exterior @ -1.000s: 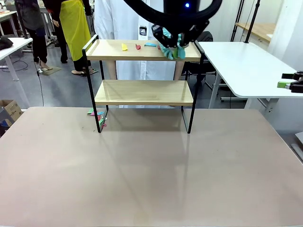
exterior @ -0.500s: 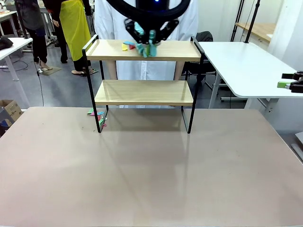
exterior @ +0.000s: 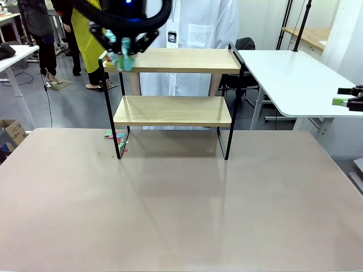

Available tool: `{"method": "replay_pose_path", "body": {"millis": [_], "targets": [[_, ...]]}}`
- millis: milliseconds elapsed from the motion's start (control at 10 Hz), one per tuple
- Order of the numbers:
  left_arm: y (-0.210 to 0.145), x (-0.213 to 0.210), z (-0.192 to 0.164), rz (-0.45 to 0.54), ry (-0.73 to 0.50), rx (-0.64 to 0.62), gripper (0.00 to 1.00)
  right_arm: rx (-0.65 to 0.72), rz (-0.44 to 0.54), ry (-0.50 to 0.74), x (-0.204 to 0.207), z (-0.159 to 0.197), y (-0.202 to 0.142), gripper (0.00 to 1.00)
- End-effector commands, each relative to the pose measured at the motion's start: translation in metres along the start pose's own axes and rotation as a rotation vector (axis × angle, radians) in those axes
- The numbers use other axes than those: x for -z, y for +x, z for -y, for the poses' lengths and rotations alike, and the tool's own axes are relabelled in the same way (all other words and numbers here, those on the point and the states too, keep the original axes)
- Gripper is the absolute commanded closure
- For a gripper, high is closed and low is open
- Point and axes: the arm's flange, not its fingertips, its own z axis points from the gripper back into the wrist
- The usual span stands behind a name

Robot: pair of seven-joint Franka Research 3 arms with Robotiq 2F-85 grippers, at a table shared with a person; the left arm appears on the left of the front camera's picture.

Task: Clean the shelf.
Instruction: Clean the specific section of the Shelf indicated by the human with the Duster.

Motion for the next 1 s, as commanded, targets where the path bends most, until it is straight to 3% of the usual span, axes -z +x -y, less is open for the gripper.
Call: {"method": "replay_pose_path", "body": {"millis": [0, 400, 700, 800, 900], "targets": [[-0.009, 0.003, -0.033, 0.083, 0.113, -0.032, 0.87, -0.002, -0.015, -0.002, 0.001, -0.001, 0.004, 0.0], [-0.014, -0.048, -0.059, 0.306, 0.166, -0.13, 0.87, -0.002, -0.015, -0.002, 0.001, -0.001, 0.004, 0.0], [-0.017, -0.058, -0.057, 0.279, -0.073, -0.135, 0.87, -0.002, -0.015, -0.002, 0.001, -0.001, 0.004, 0.0], [-0.015, -0.067, -0.058, 0.303, 0.097, -0.122, 0.87, -0.002, -0.015, -0.002, 0.001, -0.001, 0.004, 0.0], [-0.015, -0.067, -0.058, 0.303, 0.097, -0.122, 0.87, -0.002, -0.015, -0.002, 0.001, -0.001, 0.004, 0.0]]}}
